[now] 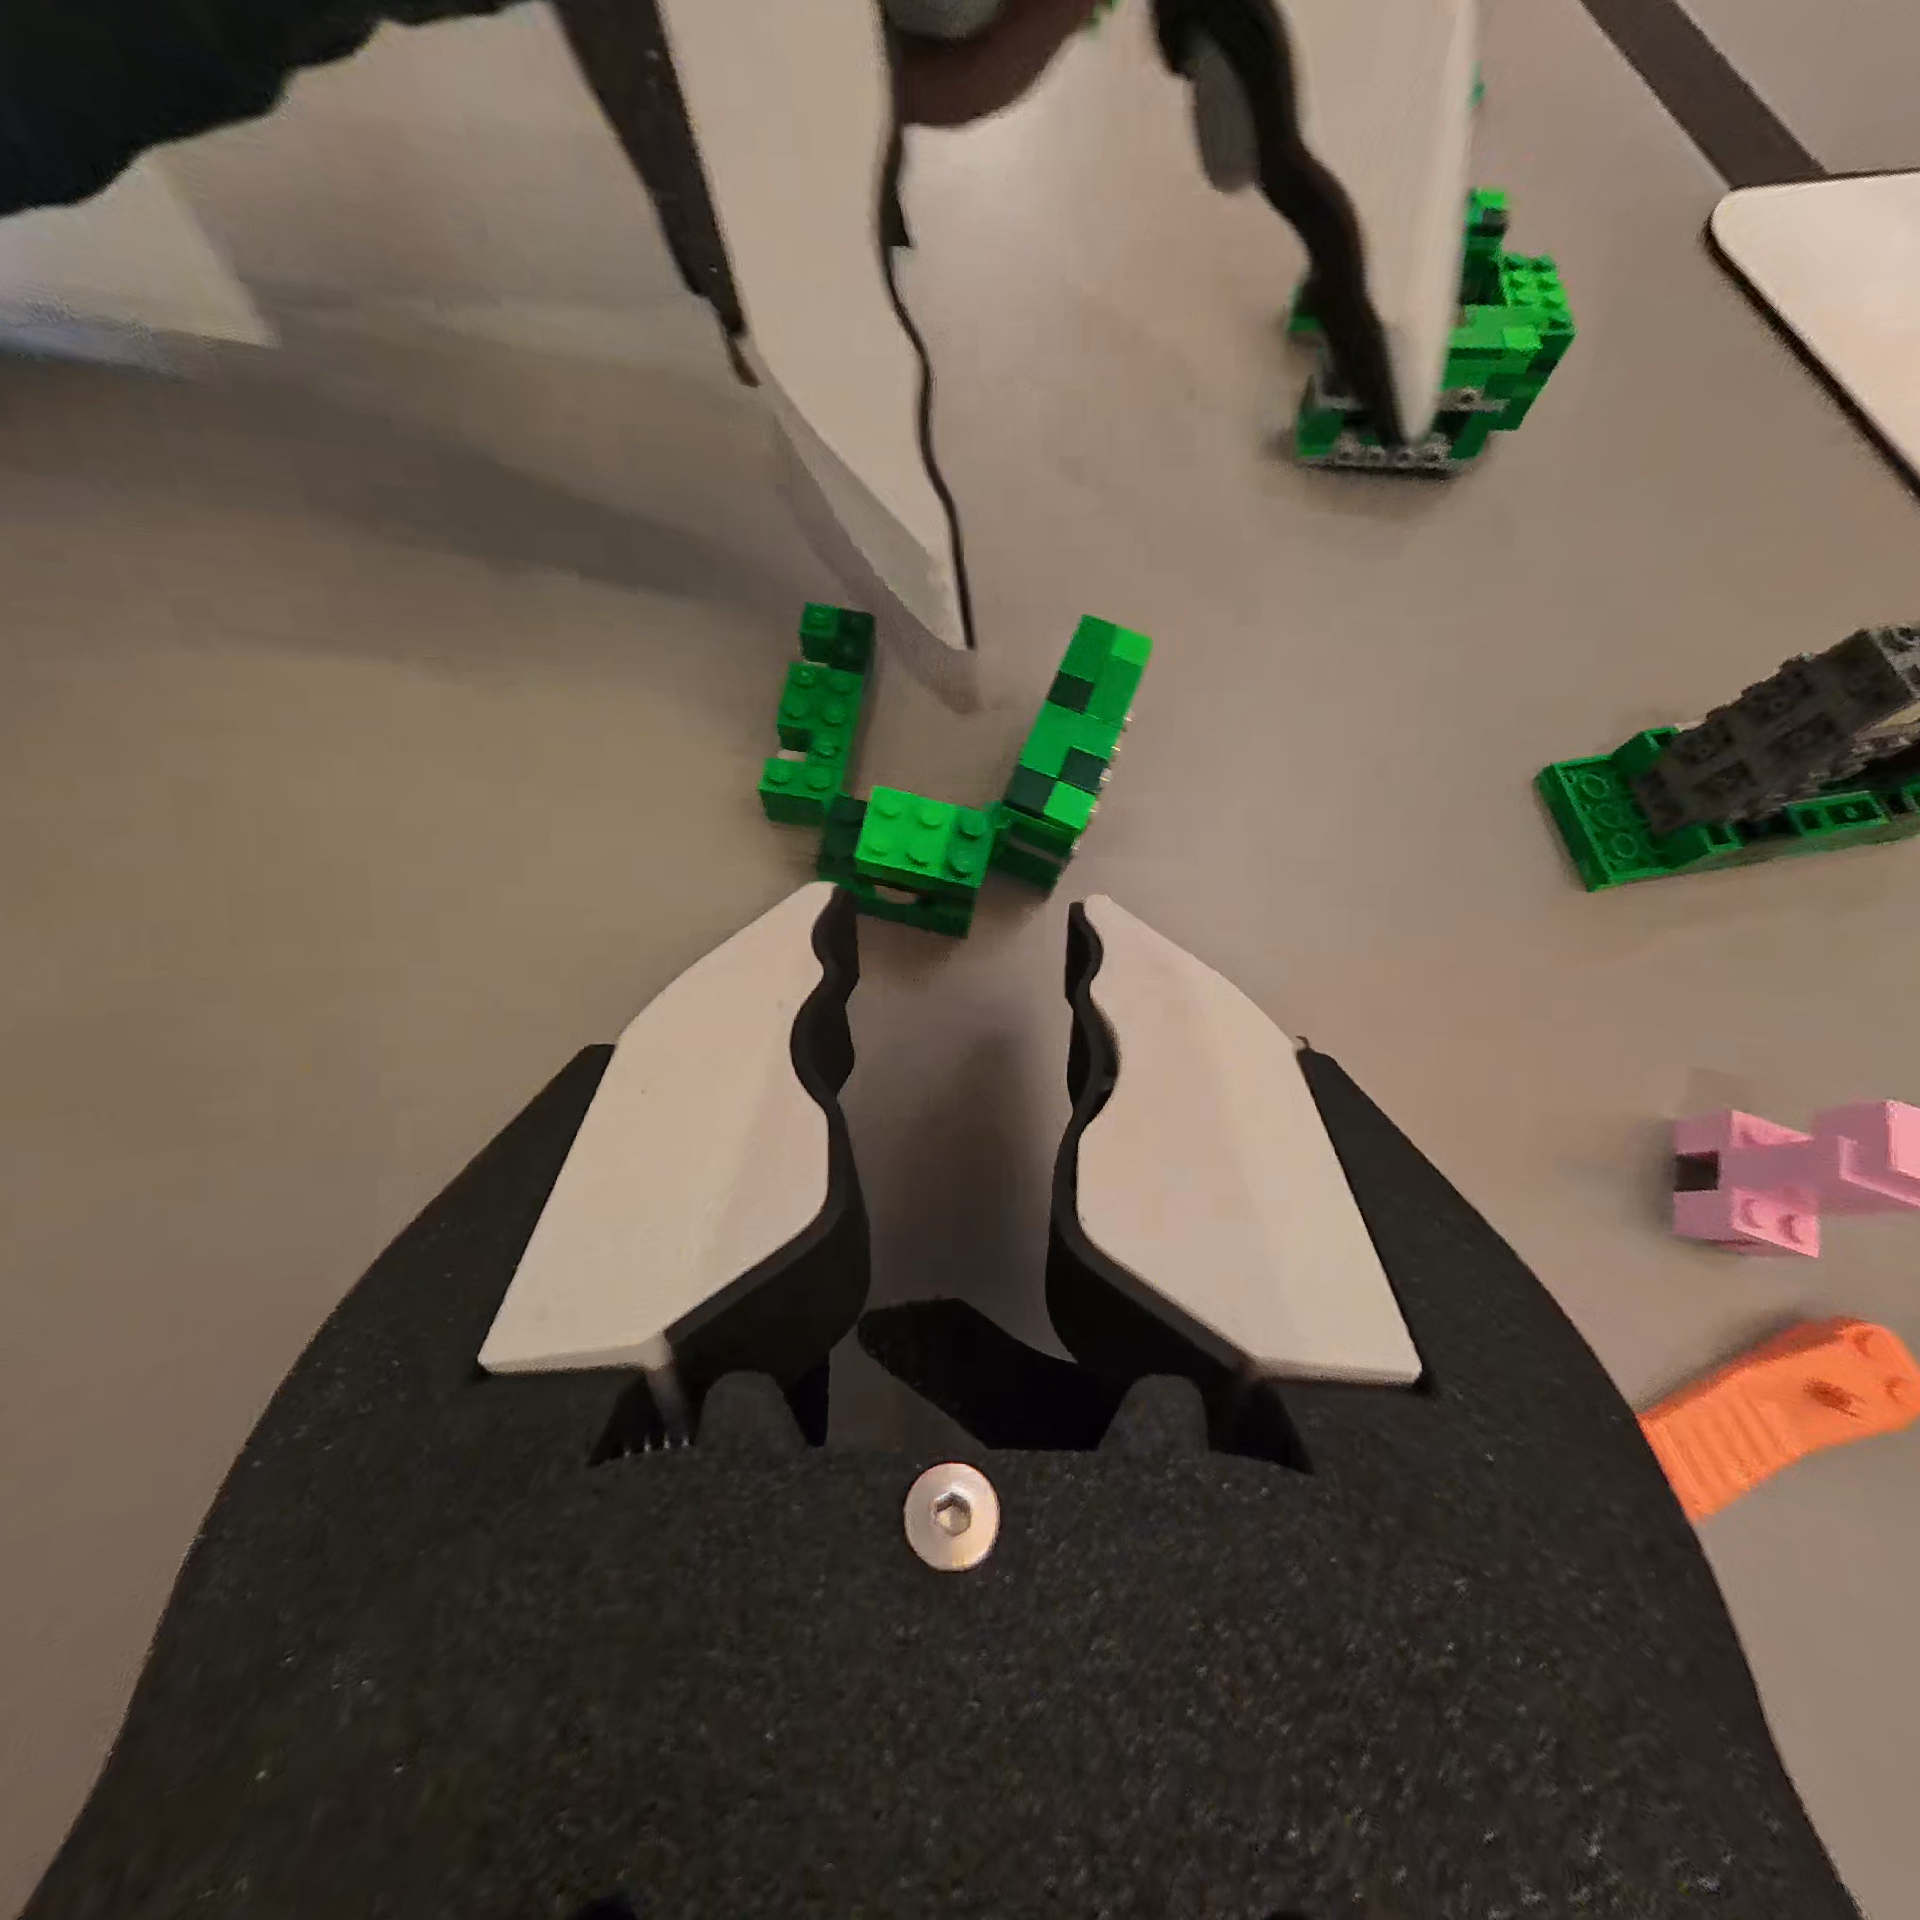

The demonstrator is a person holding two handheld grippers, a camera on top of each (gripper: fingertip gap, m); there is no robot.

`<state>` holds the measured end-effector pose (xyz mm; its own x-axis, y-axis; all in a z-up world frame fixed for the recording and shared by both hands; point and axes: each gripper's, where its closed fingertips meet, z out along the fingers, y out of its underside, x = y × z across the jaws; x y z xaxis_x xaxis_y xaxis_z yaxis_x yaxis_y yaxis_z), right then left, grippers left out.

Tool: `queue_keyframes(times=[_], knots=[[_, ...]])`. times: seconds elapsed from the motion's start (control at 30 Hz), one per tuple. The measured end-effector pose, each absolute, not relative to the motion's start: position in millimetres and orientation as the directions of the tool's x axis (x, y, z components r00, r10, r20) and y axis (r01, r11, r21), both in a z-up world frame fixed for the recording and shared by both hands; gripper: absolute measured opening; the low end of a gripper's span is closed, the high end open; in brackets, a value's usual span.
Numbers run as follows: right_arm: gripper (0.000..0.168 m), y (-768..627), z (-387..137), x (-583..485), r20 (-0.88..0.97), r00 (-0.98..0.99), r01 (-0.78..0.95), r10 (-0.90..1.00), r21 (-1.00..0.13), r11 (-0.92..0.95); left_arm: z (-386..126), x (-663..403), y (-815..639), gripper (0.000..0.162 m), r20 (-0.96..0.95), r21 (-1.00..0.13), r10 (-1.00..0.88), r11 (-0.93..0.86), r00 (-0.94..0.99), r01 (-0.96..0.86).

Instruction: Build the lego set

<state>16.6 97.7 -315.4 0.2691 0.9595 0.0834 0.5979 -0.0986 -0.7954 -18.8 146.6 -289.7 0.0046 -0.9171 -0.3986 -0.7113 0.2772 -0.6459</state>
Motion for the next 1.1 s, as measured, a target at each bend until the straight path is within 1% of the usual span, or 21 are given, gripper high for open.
queue_keyframes(times=[0.03, 0.1, 0.23, 0.33, 0.4, 0.47, 0.5, 0.67, 0.83, 0.93, 1.0, 1.03, 1.07, 1.1], knots=[[0.038, 94.1, -316.9, 13.7, 0.074, 0.266, 0.593, 0.961, -0.798, -0.103, -294.8, -17.8, 147.7, 0.074, -0.375, -0.622, -0.927, 0.275, -0.029, -0.733], [0.04, 91.8, -322.8, 9.9, 0.09, 0.273, 0.608, 0.958, -0.787, -0.099, -303.4, -15.1, 147.1, 0.068, -0.354, -0.582, -0.93, 0.302, -0.099, -0.756], [0.046, 86.5, -328.7, 0.6, 0.098, 0.28, 0.617, 0.955, -0.781, -0.101, -314.9, -9.7, 142.6, 0.062, -0.32, -0.534, -0.931, 0.331, -0.176, -0.778], [0.044, 91.4, -331.2, -0.9, 0.155, 0.305, 0.639, 0.94, -0.764, -0.082, -322.5, -9.7, 139.0, 0.047, -0.304, -0.5, -0.928, 0.349, -0.217, -0.793], [0.036, 94.0, -332.4, -0.8, 0.2, 0.307, 0.653, 0.93, -0.755, -0.054, -328.5, -12.1, 137.7, 0.038, -0.284, -0.473, -0.931, 0.343, -0.228, -0.811], [0.035, 93.4, -332.2, -2.0, 0.195, 0.308, 0.647, 0.931, -0.761, -0.055, -331.4, -13.1, 138.3, 0.028, -0.282, -0.459, -0.934, 0.334, -0.222, -0.823], [0.035, 93.5, -332.2, -2.0, 0.188, 0.308, 0.644, 0.932, -0.763, -0.059, -331.3, -13.4, 138.0, 0.028, -0.285, -0.457, -0.932, 0.337, -0.224, -0.823], [0.035, 93.9, -332.5, -2.1, 0.179, 0.311, 0.641, 0.933, -0.764, -0.067, -331.0, -15.7, 138.2, 0.026, -0.289, -0.432, -0.937, 0.312, -0.198, -0.846], [0.035, 95.7, -332.6, -1.7, 0.175, 0.323, 0.64, 0.93, -0.764, -0.078, -330.9, -18.6, 137.6, 0.025, -0.289, -0.406, -0.949, 0.24, -0.125, -0.882], [0.035, 95.7, -332.5, -1.8, 0.176, 0.32, 0.641, 0.931, -0.764, -0.075, -330.9, -19.0, 136.1, 0.025, -0.3, -0.419, -0.949, 0.222, -0.097, -0.881], [0.035, 95.3, -331.4, -1.5, 0.18, 0.311, 0.637, 0.933, -0.768, -0.065, -330.4, -19.5, 136.3, 0.027, -0.297, -0.452, -0.953, 0.199, -0.064, -0.869], [0.035, 95.3, -328.8, -1.2, 0.181, 0.31, 0.625, 0.933, -0.779, -0.056, -328.8, -22.7, 139.0, 0.034, -0.303, -0.467, -0.953, 0.174, -0.028, -0.867], [0.035, 95.9, -324.2, 0.0, 0.183, 0.313, 0.607, 0.932, -0.793, -0.048, -324.5, -28.0, 145.2, 0.046, -0.322, -0.495, -0.946, 0.135, 0.037, -0.859], [0.036, 97.8, -317.8, 2.0, 0.187, 0.324, 0.583, 0.927, -0.811, -0.04, -317.2, -33.3, 151.0, 0.055, -0.334, -0.547, -0.936, 0.095, 0.113, -0.832]])
